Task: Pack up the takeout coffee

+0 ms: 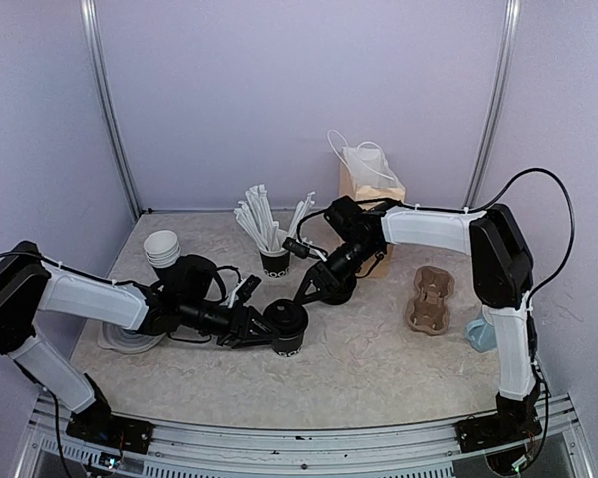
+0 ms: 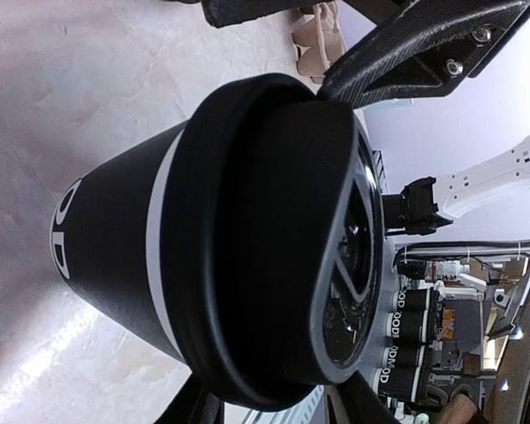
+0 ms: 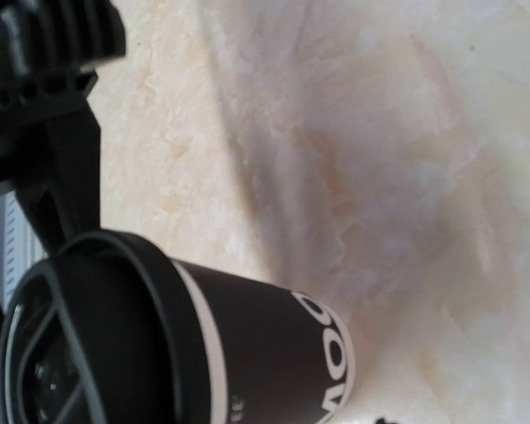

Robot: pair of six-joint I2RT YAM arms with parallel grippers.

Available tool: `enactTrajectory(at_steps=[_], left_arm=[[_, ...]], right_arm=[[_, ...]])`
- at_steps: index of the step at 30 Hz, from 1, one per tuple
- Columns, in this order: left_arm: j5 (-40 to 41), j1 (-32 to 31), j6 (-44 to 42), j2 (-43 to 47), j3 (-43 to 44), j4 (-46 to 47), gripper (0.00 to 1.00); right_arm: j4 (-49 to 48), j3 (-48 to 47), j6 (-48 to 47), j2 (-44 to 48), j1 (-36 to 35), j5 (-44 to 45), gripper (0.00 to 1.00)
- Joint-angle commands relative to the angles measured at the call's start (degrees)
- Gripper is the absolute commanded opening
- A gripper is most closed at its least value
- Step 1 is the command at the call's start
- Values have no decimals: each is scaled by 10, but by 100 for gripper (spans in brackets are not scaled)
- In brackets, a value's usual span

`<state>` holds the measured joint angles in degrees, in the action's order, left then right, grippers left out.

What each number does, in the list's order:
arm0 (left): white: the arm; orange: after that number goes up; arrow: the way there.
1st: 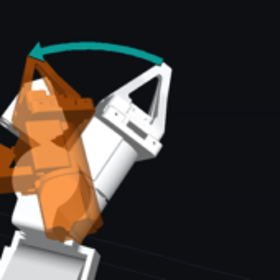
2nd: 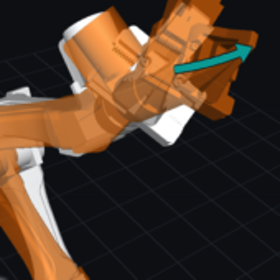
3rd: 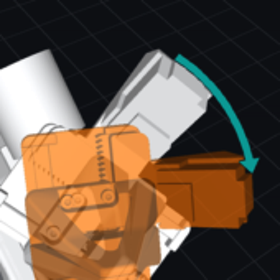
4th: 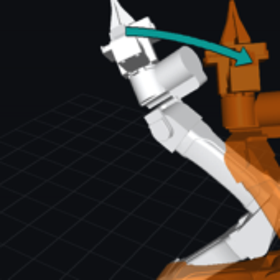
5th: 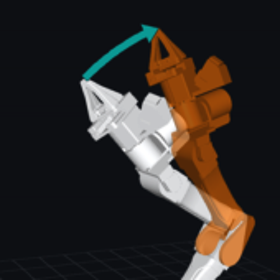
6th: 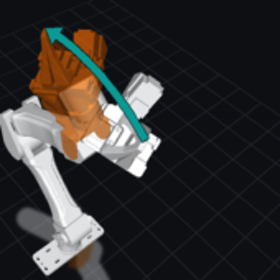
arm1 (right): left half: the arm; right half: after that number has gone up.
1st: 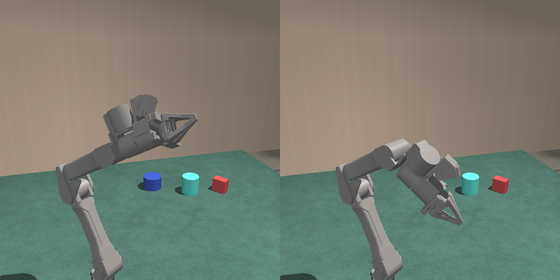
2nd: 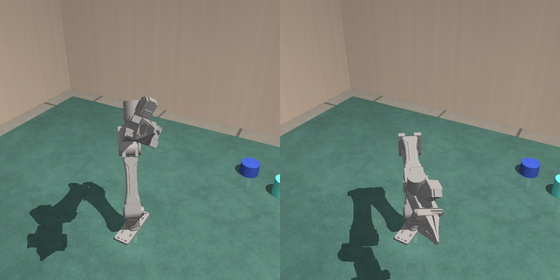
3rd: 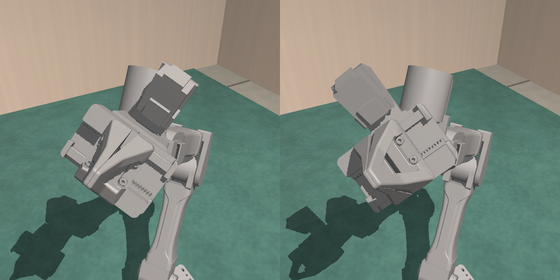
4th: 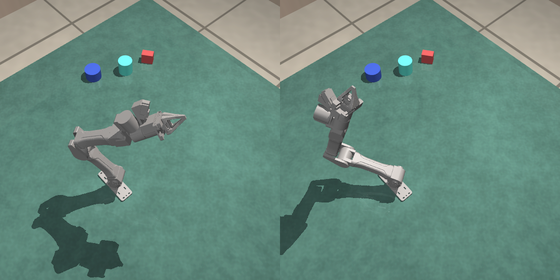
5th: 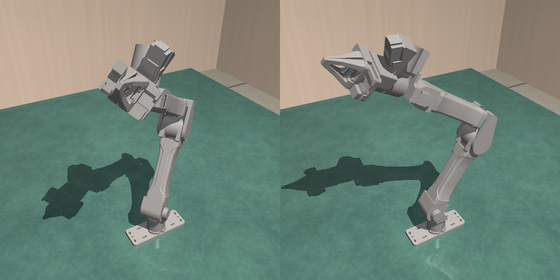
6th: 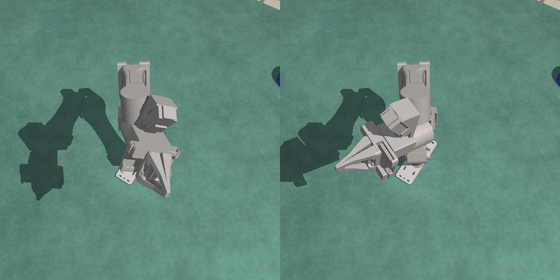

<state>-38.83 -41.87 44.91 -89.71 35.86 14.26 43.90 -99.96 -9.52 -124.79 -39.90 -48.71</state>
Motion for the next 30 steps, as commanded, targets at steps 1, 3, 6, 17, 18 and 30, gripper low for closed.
enactTrajectory(at_steps=[1,3,6,17,18,30], left_arm=[[277,6,-16,-125,-41,-333,36],[301,5,-12,-117,-28,-359,36],[333,-1,-15,-96,-5,-403,35],[341,-95,-36,62,127,-389,45],[345,-99,-37,72,137,-389,45],[368,-84,-52,115,155,-413,48]], right_arm=[[45,48,-12,-35,-37,131,51],[44,49,-12,-25,-38,139,51],[45,47,-17,-15,-37,140,51],[54,7,-37,34,-37,92,52],[57,5,-37,37,-37,93,52],[52,66,-58,92,-40,55,54]])
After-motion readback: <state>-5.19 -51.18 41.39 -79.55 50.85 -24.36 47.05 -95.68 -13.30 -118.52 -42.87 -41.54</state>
